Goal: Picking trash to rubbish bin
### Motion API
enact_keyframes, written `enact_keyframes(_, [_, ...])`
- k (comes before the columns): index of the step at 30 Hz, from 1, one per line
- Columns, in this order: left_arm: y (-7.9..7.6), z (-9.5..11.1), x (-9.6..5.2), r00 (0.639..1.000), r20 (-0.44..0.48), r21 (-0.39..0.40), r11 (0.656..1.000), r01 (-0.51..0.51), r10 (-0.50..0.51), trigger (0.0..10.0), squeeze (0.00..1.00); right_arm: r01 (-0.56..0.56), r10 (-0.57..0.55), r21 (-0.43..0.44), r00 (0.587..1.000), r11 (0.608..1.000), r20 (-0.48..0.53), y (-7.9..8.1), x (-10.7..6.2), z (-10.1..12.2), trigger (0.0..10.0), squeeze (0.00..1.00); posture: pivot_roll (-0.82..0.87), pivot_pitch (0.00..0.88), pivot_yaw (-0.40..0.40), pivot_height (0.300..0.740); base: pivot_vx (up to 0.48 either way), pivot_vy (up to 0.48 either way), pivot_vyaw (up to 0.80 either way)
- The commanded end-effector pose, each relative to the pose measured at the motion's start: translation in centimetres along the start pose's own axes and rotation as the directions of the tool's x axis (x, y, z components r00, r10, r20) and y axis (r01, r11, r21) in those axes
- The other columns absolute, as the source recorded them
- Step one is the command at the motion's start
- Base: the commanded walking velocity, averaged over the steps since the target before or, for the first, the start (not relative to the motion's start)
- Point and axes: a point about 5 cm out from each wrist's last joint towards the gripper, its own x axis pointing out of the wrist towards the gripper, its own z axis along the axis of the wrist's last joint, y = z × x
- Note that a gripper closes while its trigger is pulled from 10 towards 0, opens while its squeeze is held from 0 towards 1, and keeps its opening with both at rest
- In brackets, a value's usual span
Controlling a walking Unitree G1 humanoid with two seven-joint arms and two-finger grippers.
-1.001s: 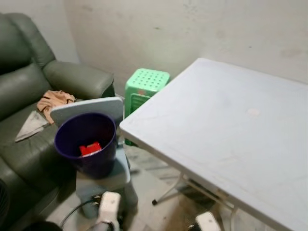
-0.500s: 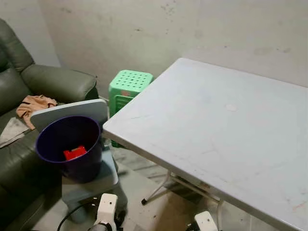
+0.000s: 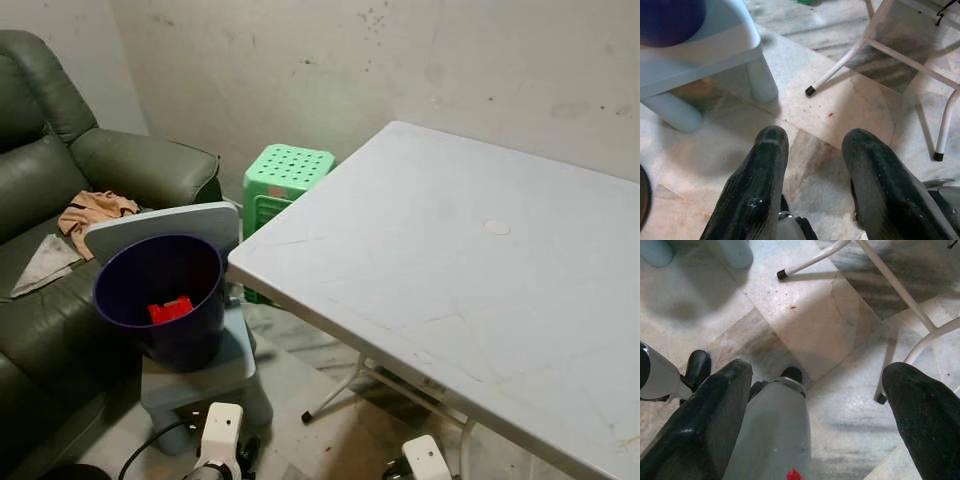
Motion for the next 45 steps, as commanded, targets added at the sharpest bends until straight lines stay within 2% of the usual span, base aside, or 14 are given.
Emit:
enact_keyframes(1, [-0.18, -0.03, 0.03, 1.000, -0.004, 0.002, 1.000, 0.008, -0.008, 10.0, 0.00, 0.012, -0.012, 0.016, 1.000, 1.000, 0.006, -0.46, -0.03, 0.13, 10.0, 0.00, -0.02, 0.007, -0.020, 0.715, 0.000, -0.326, 0.00])
enact_keyframes(5, [0.00, -0.14, -0.01, 1.000, -0.011, -0.005, 1.000, -0.007, 0.007, 10.0, 0.00, 0.011, -0.011, 0.016, 1.000, 1.000, 0.005, -0.51, -0.04, 0.13, 10.0, 0.00, -0.02, 0.007, -0.022, 0.715, 0.000, -0.076, 0.00])
enact_keyframes(7, [0.02, -0.17, -0.02, 1.000, -0.009, -0.034, 0.999, -0.008, 0.008, 10.0, 0.00, 0.011, -0.011, 0.015, 1.000, 1.000, 0.005, -0.53, -0.04, 0.13, 10.0, 0.00, -0.02, 0.009, -0.023, 0.715, 0.000, 0.000, 0.00])
enact_keyframes(13, [0.04, -0.27, -0.03, 1.000, -0.016, -0.035, 0.999, -0.011, 0.010, 10.0, 0.00, 0.011, -0.011, 0.016, 1.000, 1.000, 0.002, -0.57, -0.05, 0.08, 10.0, 0.00, -0.02, 0.012, -0.024, 0.715, 0.000, 0.000, 0.00])
enact_keyframes(29, [-0.02, -0.42, -0.07, 1.000, -0.022, -0.030, 0.999, -0.012, 0.011, 10.0, 0.00, 0.012, -0.012, 0.017, 1.000, 1.000, -0.012, -0.60, -0.09, -0.13, 10.0, 0.00, -0.02, 0.015, -0.027, 0.715, 0.000, 0.391, 0.00])
enact_keyframes(45, [0.04, -0.63, -0.15, 1.000, -0.025, -0.027, 1.000, -0.011, 0.010, 10.0, 0.00, 0.000, 0.000, -0.008, 1.000, 1.000, -0.019, -0.49, -0.10, -0.24, 10.0, 0.00, -0.01, 0.006, -0.033, 0.715, 0.000, 0.000, -0.72])
